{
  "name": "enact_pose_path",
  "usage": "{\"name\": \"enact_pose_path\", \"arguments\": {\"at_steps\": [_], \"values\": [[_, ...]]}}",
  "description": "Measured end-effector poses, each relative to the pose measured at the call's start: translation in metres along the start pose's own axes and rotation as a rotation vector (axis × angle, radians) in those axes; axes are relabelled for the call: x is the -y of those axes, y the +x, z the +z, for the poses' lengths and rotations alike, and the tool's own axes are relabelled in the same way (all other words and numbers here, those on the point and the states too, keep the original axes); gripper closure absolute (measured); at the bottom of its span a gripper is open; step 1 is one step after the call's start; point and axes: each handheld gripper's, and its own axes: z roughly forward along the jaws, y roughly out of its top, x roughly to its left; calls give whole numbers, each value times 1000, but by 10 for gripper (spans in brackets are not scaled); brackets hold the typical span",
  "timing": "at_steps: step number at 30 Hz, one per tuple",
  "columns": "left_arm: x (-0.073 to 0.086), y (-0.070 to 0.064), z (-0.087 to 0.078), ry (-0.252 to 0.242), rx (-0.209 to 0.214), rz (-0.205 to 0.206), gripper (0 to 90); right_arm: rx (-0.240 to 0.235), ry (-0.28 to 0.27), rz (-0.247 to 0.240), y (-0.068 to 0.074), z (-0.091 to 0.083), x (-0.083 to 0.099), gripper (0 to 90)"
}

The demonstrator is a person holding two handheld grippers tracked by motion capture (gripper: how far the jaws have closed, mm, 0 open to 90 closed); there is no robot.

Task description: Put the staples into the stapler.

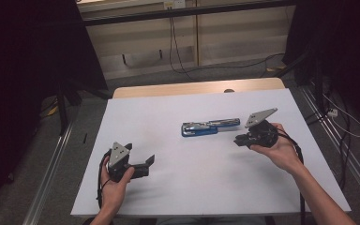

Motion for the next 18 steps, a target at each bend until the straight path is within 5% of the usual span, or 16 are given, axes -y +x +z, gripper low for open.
{"name": "enact_pose_path", "arguments": {"at_steps": [18], "values": [[0, 3, 1, 6, 0, 7, 41, -1, -23, -32, -3, 13, -19, 793]]}}
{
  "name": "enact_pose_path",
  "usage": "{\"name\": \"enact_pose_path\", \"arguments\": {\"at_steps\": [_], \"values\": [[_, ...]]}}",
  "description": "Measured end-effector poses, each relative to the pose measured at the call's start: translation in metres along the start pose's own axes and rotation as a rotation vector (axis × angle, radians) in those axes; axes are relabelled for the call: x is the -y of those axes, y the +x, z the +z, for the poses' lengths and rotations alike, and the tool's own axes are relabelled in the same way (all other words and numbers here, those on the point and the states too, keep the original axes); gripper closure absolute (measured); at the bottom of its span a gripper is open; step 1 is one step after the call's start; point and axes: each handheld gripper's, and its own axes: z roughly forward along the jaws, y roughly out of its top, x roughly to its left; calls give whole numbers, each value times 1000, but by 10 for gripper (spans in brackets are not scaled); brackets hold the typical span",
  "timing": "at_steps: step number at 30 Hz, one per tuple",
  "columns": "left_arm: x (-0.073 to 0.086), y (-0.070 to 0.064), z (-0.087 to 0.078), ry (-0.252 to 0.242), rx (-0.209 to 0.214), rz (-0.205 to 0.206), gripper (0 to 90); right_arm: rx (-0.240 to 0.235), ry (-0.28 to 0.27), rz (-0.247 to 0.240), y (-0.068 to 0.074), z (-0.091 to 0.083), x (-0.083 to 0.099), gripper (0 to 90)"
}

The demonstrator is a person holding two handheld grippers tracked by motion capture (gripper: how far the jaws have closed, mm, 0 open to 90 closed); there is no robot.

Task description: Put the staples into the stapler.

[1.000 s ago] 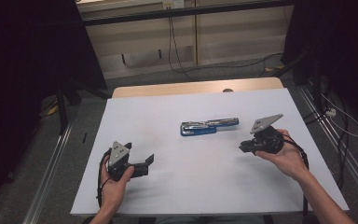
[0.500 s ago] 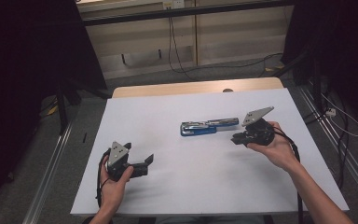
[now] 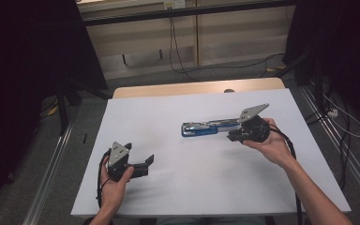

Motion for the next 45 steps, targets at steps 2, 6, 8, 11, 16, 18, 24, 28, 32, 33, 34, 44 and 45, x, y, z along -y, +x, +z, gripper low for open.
{"name": "enact_pose_path", "arguments": {"at_steps": [2, 6, 8, 11, 16, 18, 24, 28, 32, 33, 34, 44, 45], "values": [[0, 0, 0, 1, 1, 0, 41, 0, -3, -1, 0, 2, -1, 794], [0, -1, 1, 1, 3, 3, 41, -4, -11, -3, -2, 5, -5, 794], [0, -1, 1, 2, 0, 2, 41, -6, -12, -4, -2, 6, -7, 794], [0, -1, 1, 1, 1, 1, 41, -4, -13, -10, -3, 8, -10, 793], [0, -1, 1, 1, 7, 5, 42, -2, -15, -7, -5, 13, -15, 794], [0, -1, 1, -4, 6, -2, 41, -7, -14, -5, -6, 15, -16, 794], [1, -1, 1, -1, 2, -6, 41, -14, -19, 1, -7, 23, -19, 794], [1, -1, 2, 1, 5, 3, 41, -19, -22, -2, -7, 26, -23, 793], [1, -1, 2, 2, 3, 2, 41, -23, -27, -5, -9, 29, -29, 794], [1, 0, 1, 2, 1, 2, 41, -23, -27, -9, -9, 30, -31, 794], [1, 0, 1, 2, 2, 2, 41, -23, -25, -10, -10, 31, -32, 794], [1, 0, 2, -9, 2, -14, 41, -25, -46, -18, -13, 38, -45, 793], [1, 0, 2, -7, 1, -11, 41, -27, -48, -19, -13, 38, -46, 793]]}}
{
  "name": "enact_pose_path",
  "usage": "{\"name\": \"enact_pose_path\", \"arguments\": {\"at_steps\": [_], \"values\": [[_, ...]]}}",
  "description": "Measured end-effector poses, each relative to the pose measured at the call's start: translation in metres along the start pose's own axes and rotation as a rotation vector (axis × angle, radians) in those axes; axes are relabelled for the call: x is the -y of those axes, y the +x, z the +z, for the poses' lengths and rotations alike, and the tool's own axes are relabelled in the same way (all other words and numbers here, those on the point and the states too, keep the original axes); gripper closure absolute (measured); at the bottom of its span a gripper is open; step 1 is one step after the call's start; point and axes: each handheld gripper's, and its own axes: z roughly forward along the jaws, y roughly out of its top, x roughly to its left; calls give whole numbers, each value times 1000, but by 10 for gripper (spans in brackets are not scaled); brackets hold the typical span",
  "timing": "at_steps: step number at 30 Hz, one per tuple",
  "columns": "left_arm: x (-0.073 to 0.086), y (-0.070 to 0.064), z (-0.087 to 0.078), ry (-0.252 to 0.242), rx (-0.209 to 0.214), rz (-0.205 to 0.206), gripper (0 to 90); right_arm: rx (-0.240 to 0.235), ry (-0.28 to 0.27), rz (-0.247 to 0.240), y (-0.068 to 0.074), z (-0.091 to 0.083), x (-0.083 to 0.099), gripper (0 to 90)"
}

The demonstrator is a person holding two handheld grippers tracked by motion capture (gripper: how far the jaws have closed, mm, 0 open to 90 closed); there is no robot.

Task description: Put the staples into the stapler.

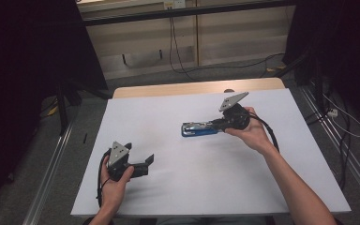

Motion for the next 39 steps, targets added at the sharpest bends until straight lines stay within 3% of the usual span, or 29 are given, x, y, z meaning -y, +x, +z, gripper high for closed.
{"name": "enact_pose_path", "arguments": {"at_steps": [19, 39], "values": [[0, 0, 1, 14, 10, 17, 41, -1, -14, -31, -6, 16, -22, 793], [1, -1, 3, 16, 20, 16, 41, -58, -11, -29, -12, 33, -35, 793]]}}
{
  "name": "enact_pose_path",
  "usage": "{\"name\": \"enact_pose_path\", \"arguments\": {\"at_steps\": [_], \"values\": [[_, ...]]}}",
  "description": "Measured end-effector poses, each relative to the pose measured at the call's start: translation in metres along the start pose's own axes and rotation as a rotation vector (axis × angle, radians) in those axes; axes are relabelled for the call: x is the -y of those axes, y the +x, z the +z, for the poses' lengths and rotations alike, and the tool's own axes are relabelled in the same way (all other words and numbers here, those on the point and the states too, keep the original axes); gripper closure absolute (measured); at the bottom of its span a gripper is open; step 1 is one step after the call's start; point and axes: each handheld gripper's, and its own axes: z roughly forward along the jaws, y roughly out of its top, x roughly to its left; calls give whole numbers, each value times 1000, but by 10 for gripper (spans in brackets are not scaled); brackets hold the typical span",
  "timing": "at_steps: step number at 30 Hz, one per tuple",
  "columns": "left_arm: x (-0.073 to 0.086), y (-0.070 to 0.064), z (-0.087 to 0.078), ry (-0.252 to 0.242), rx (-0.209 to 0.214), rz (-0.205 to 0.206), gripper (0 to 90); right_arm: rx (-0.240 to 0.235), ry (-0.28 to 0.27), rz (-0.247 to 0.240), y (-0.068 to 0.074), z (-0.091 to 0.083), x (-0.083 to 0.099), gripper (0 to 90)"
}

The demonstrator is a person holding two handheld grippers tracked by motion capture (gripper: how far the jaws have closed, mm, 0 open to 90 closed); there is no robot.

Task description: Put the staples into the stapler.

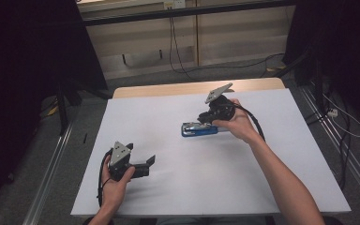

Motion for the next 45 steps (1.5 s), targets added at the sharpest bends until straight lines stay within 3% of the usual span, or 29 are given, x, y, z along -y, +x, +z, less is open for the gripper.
{"name": "enact_pose_path", "arguments": {"at_steps": [19, 30, 34, 45], "values": [[0, 1, 0, 0, 1, 3, 41, -26, 42, -55, -4, 22, -14, 793], [0, 1, -1, 1, 1, 11, 41, -24, 63, -39, -7, 33, -21, 793], [0, 1, -1, 1, 0, 8, 41, -32, 45, -36, -7, 38, -23, 793], [0, 2, -1, 1, 1, 9, 41, -36, 51, -61, -11, 46, -23, 793]]}}
